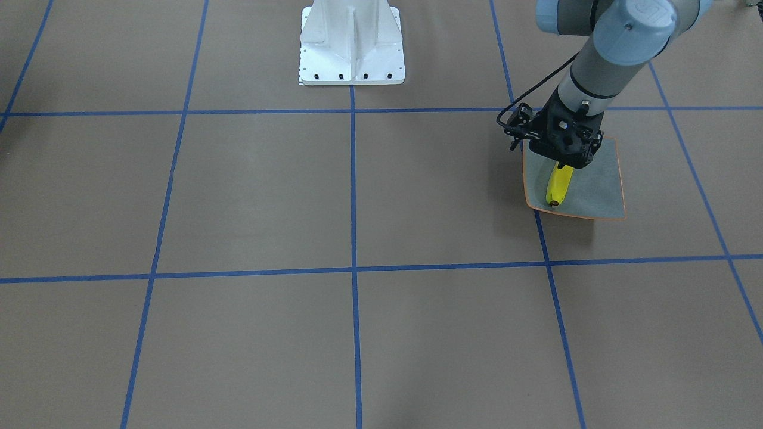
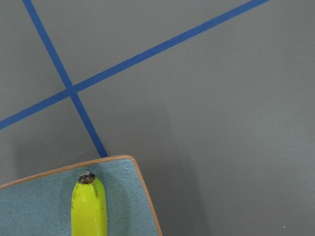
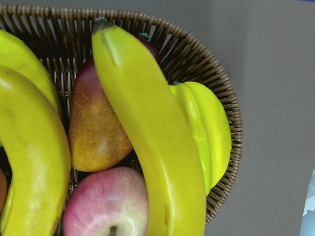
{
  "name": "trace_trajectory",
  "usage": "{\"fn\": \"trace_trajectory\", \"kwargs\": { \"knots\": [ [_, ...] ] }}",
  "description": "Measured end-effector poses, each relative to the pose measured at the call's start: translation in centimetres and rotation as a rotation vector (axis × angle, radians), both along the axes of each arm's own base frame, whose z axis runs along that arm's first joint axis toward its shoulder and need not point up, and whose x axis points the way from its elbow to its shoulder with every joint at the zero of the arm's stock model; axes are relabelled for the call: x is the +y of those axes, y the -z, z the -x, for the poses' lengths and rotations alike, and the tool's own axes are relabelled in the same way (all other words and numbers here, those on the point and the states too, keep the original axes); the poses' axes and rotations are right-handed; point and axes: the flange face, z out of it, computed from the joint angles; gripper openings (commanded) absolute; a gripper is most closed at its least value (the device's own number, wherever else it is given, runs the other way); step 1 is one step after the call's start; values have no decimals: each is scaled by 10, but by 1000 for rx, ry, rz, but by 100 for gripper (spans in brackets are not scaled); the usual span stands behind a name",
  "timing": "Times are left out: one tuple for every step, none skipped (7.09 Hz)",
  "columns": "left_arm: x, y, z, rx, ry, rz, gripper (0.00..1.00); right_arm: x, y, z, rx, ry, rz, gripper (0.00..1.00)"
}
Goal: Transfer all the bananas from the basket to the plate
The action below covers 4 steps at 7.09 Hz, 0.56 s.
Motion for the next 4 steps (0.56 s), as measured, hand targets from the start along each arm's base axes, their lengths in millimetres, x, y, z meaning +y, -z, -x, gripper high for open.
{"fn": "trace_trajectory", "kwargs": {
  "knots": [
    [0,0,-2,0,-2,0,100,1,-1,0,-11,-42,23,99],
    [-1,1,-4,0,-5,0,100,2,-2,2,-44,-69,39,99],
    [-2,1,-6,-1,-7,0,100,4,-3,3,-79,-88,46,99],
    [-3,0,-7,-2,-8,0,100,6,-5,4,-102,-98,53,99]
  ]
}}
